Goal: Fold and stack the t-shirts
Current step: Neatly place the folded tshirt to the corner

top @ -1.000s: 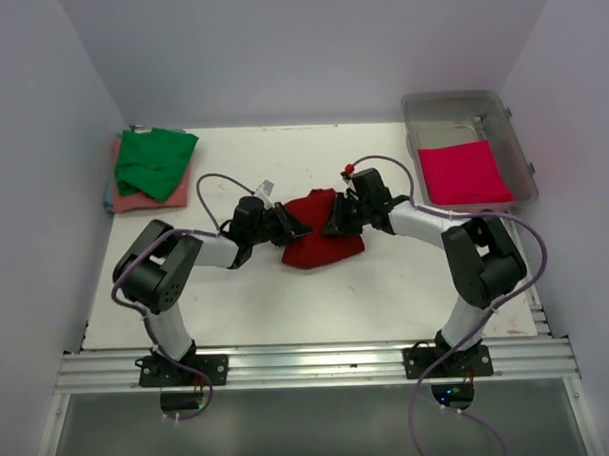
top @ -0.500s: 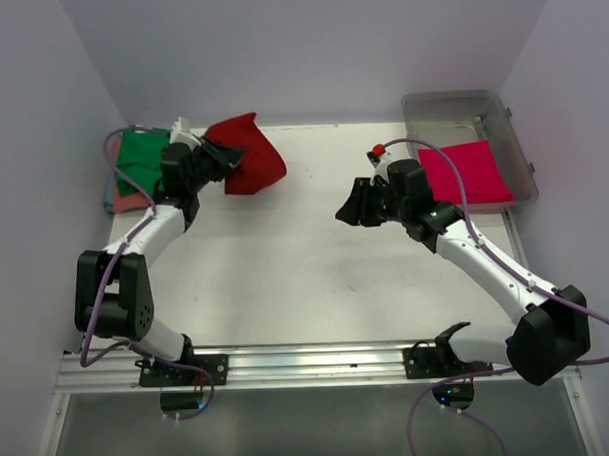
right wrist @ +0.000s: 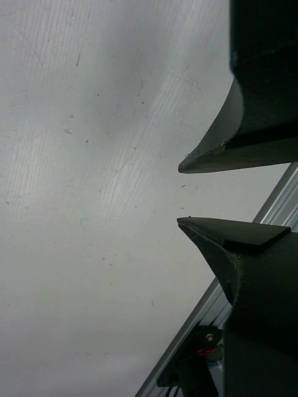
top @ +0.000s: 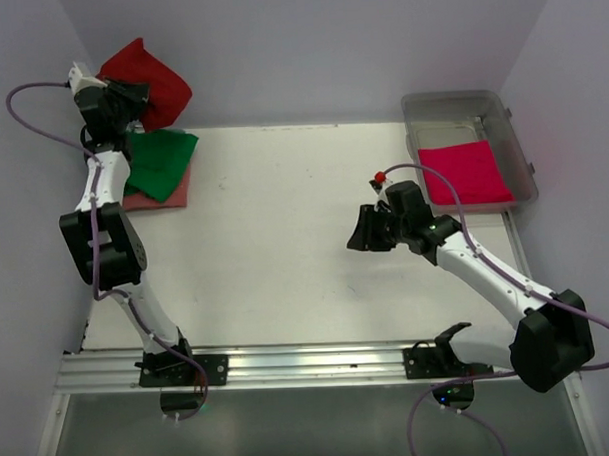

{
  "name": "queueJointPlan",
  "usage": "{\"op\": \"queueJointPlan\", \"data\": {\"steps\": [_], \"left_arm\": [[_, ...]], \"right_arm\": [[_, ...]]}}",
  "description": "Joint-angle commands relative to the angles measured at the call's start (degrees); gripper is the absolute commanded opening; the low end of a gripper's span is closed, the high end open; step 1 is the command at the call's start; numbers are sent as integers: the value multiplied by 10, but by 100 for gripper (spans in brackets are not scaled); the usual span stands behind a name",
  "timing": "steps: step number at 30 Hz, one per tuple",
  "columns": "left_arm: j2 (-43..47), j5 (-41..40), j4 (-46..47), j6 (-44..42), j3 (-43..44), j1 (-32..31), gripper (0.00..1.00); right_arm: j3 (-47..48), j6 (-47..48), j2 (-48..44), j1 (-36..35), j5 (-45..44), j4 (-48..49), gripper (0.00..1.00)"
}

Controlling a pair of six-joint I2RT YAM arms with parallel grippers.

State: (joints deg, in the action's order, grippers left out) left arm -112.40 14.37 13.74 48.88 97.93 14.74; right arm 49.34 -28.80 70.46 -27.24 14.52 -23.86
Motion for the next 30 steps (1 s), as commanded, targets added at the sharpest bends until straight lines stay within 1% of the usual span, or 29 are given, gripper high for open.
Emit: {"op": "queueJointPlan", "data": {"steps": [1, 2, 3, 6, 8, 9, 10, 12, 17, 18, 19, 20, 21, 22, 23, 24, 25, 26, 27, 28, 29, 30], "left_arm": [[-5, -39, -21, 23, -91, 38, 0], [1, -50, 25, 39, -134, 45, 0], [-5, -45, 41, 51, -188, 59, 0], [-34, -42, 33, 75, -232, 72, 0], [-33, -68, 29, 98, -263, 72, 0], [-24, -94, 32, 110, -294, 72, 0], [-21, -95, 37, 128, -303, 73, 0], [-19, -88, 47, 136, -311, 74, 0], [-4, -53, 68, 161, -302, 73, 0], [-5, -43, 62, 163, -288, 73, 5], [-1, -36, 53, 172, -283, 73, 16], [5, -34, 39, 176, -281, 73, 37], [28, -38, 25, 183, -287, 73, 47], [45, -43, -9, 194, -291, 73, 55], [63, -46, -32, 198, -295, 72, 65], [105, -53, -51, 199, -304, 71, 67], [128, -56, -101, 201, -310, 69, 70], [175, -62, -126, 206, -317, 68, 70], [201, -61, -136, 212, -342, 66, 71], [228, -59, -164, 218, -360, 65, 71], [284, -58, -170, 222, -381, 65, 71], [314, -55, -170, 227, -429, 65, 71]], "right_arm": [[12, 11, -39, 2, -13, -20, 38], [15, 10, -41, 2, -13, -25, 38], [17, 9, -44, 2, -7, -30, 38], [17, 10, -62, 2, -7, -34, 39], [16, 13, -72, 1, -16, -38, 39], [17, 15, -73, 2, -17, -42, 39], [15, 14, -75, 1, -15, -44, 39], [8, 14, -83, 2, -16, -40, 40], [-12, 12, -85, 1, -17, -24, 45], [-14, 14, -82, 1, -18, -22, 46], [-21, 13, -81, 1, -20, -16, 46], [-24, 15, -79, 1, -22, -14, 48], [-26, 15, -74, 1, -22, -10, 48], [-27, 17, -70, 2, -22, -8, 48], [-27, 17, -67, 2, -23, -7, 49], [-28, 18, -65, 2, -25, -5, 49], [-27, 18, -60, 1, -24, 1, 50], [-27, 18, -59, 1, -22, 4, 51], [-27, 18, -55, 1, -21, 8, 51], [-25, 18, -50, 1, -19, 15, 51], [-22, 19, -45, 1, -14, 16, 52], [-21, 22, -41, 2, -13, 15, 52]]}}
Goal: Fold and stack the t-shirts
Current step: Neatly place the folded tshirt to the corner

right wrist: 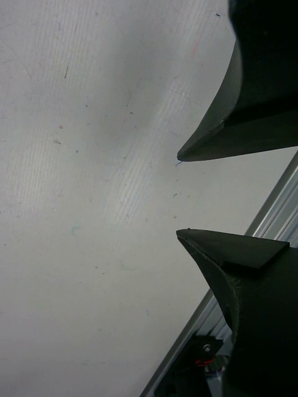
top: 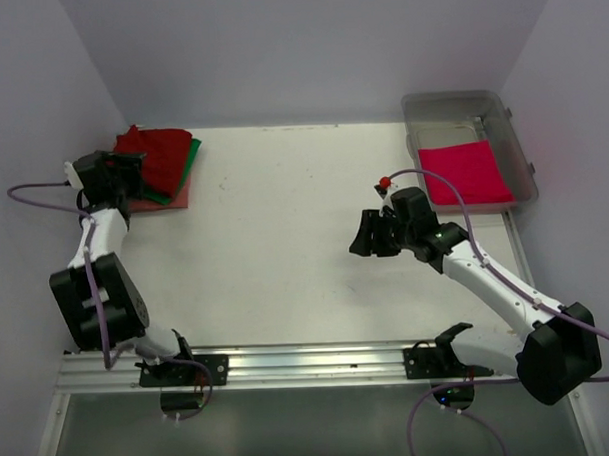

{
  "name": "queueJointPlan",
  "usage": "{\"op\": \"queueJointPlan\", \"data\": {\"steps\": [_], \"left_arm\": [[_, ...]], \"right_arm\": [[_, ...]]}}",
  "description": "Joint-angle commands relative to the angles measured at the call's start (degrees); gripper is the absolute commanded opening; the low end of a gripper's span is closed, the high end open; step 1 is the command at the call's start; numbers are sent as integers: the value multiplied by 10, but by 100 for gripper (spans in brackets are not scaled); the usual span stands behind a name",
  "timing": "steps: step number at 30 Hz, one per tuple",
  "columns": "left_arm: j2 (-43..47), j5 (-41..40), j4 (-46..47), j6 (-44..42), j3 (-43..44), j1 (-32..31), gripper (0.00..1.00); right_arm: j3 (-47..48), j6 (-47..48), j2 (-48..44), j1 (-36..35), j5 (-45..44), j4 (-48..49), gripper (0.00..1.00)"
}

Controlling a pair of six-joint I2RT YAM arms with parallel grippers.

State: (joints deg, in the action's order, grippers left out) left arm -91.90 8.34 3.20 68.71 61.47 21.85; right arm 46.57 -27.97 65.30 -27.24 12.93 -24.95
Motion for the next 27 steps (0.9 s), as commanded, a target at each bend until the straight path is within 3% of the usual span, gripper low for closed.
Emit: {"op": "queueJointPlan", "data": {"steps": [1, 4, 8, 11, 12, 13, 14, 15, 17, 18, 19, 21, 22, 23, 24, 25, 27], "left_arm": [[139, 10, -63, 36, -88, -6, 71], [249, 14, -65, 39, -162, -8, 72], [354, -24, -58, 28, -182, -8, 75], [327, -37, -1, 0, -163, -8, 74], [307, -29, 13, -15, -140, -8, 71], [282, -9, 50, -45, -128, -8, 53], [228, 66, 78, -62, -117, -8, 38], [201, 106, 91, -73, -90, -8, 30], [140, 223, 192, -95, -82, -21, 27], [132, 238, 209, -103, -80, -56, 28], [127, 247, 237, -135, -81, -78, 41], [140, 252, 238, -179, -90, -151, 54], [152, 250, 237, -220, -98, -178, 71], [176, 244, 233, -236, -115, -223, 79], [189, 239, 228, -247, -127, -247, 83], [204, 240, 241, -262, -141, -266, 91], [248, 240, 227, -286, -173, -313, 100]], "right_arm": [[12, 13, 14, 1, 6, 27, 52], [11, 16, 25, 2, 10, 31, 52], [1, 13, 28, 2, 16, 42, 52], [-8, 6, 29, 2, 22, 56, 52], [-9, 3, 26, 2, 24, 60, 52], [-15, 2, 23, 2, 25, 67, 52], [-17, 2, 19, 2, 22, 69, 52], [-20, 2, 15, 1, 15, 69, 52], [-22, 2, -3, 2, -12, 64, 52], [-21, 2, -10, 1, -57, 61, 53], [-12, 2, -20, 2, -81, 48, 55], [3, 5, -27, 2, -127, 32, 64], [23, 6, -28, 2, -186, 15, 70], [36, 6, -27, 2, -213, 4, 74], [50, 6, -24, 2, -242, -8, 78], [78, 3, -18, 3, -309, -28, 87], [112, 1, 5, 3, -370, -49, 91]]}}
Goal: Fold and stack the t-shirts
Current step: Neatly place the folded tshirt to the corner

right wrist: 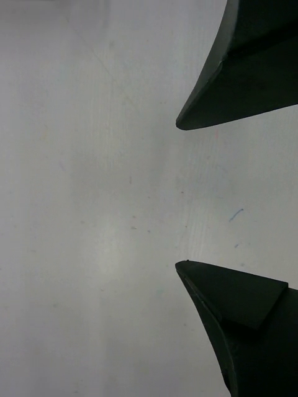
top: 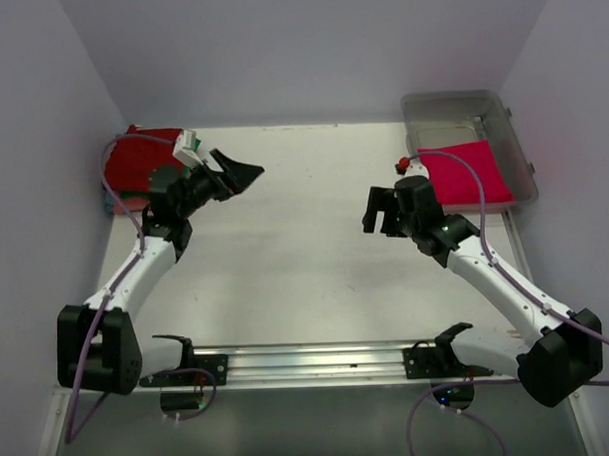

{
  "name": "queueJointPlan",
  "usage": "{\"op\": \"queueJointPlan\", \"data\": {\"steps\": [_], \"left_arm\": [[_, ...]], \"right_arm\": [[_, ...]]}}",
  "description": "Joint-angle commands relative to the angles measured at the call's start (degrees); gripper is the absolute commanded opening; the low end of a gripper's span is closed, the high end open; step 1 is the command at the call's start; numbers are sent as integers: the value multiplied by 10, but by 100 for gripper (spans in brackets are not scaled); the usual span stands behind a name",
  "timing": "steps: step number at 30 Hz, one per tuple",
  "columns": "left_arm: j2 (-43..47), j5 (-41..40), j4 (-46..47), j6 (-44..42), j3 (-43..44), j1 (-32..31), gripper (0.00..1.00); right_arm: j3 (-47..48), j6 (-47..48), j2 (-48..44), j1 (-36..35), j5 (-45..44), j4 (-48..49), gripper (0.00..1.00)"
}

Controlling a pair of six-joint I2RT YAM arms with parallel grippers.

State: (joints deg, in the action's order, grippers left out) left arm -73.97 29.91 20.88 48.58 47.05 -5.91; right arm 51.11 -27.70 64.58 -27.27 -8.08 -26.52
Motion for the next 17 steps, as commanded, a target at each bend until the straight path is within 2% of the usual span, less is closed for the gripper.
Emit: {"op": "queueJointPlan", "data": {"steps": [1, 2, 3, 4, 9, 14, 17], "left_arm": [[83, 23, 26, -108, -37, -50, 100], [108, 23, -5, -133, -51, -74, 100], [120, 13, -6, -133, -54, -86, 100], [130, 7, -48, -159, -56, -97, 100], [182, -14, -109, -197, -85, -140, 100], [188, -12, -132, -218, -93, -158, 100], [184, -10, -137, -219, -93, -165, 100]], "right_arm": [[99, -2, 21, 4, -184, -53, 95], [128, 5, 42, 5, -227, -62, 96], [129, 9, 54, 7, -241, -62, 96], [157, 11, 64, 8, -249, -72, 96], [228, 14, 135, 12, -184, -114, 99], [193, 24, 117, 12, -132, -69, 99], [220, 26, 141, 11, -161, -97, 99]]}}
